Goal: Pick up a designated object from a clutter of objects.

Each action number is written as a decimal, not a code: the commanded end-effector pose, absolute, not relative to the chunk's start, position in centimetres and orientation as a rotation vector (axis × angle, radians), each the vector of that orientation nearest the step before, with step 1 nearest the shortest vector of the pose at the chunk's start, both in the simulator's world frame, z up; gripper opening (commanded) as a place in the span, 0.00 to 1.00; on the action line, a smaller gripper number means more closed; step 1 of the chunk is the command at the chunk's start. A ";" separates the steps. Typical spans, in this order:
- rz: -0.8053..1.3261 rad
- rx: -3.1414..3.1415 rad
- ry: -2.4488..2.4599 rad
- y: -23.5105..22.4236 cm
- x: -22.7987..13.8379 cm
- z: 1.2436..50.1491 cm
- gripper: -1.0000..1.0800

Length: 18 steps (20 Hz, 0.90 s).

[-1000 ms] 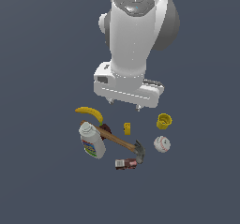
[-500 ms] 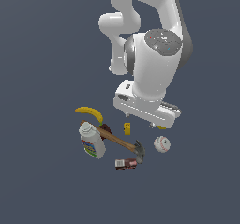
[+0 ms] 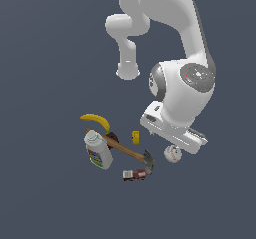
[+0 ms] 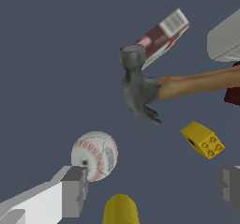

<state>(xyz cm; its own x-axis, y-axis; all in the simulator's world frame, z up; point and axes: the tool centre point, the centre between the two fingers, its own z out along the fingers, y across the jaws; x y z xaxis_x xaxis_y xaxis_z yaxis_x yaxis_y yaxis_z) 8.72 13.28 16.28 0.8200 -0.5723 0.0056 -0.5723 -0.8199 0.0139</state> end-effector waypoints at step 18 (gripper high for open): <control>0.000 2.897 -1.215 19.9 9.3 9.8 0.96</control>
